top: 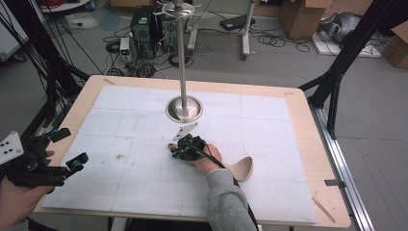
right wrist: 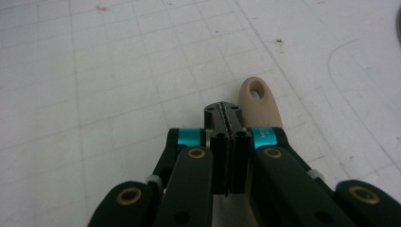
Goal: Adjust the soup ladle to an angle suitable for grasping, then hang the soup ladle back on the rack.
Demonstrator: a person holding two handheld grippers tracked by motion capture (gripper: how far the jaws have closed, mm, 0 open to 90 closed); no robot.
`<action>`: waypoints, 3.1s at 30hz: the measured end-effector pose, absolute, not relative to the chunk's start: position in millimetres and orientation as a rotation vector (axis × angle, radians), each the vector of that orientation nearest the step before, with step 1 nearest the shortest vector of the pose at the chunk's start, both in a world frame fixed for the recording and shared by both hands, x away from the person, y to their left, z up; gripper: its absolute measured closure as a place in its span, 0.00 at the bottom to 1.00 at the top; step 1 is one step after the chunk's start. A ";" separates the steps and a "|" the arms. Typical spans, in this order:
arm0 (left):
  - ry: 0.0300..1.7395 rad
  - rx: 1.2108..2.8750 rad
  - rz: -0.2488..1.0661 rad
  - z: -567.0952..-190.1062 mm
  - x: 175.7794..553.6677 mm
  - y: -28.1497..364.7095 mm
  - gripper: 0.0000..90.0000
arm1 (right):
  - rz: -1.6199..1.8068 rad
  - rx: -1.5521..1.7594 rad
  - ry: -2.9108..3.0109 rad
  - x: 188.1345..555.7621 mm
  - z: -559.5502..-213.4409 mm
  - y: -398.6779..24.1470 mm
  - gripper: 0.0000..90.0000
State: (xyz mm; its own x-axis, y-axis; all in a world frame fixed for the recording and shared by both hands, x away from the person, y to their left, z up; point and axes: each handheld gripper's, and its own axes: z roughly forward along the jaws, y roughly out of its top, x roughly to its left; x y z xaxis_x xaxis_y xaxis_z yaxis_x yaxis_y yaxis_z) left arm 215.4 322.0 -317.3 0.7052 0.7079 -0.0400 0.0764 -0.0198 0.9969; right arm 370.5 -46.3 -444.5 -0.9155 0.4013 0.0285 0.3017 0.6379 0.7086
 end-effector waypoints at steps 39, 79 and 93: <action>0.640 1.557 0.556 -313.6 222.4 307.8 0.02 | 1.285 0.672 2.585 350.3 -377.9 -121.5 0.53; 0.679 1.597 0.568 -324.1 205.3 317.7 0.02 | 1.308 0.725 2.599 354.4 -388.1 -195.9 0.00; 0.677 1.605 0.568 -324.2 204.8 315.7 0.02 | 1.069 0.648 2.735 355.7 -402.3 -178.5 0.07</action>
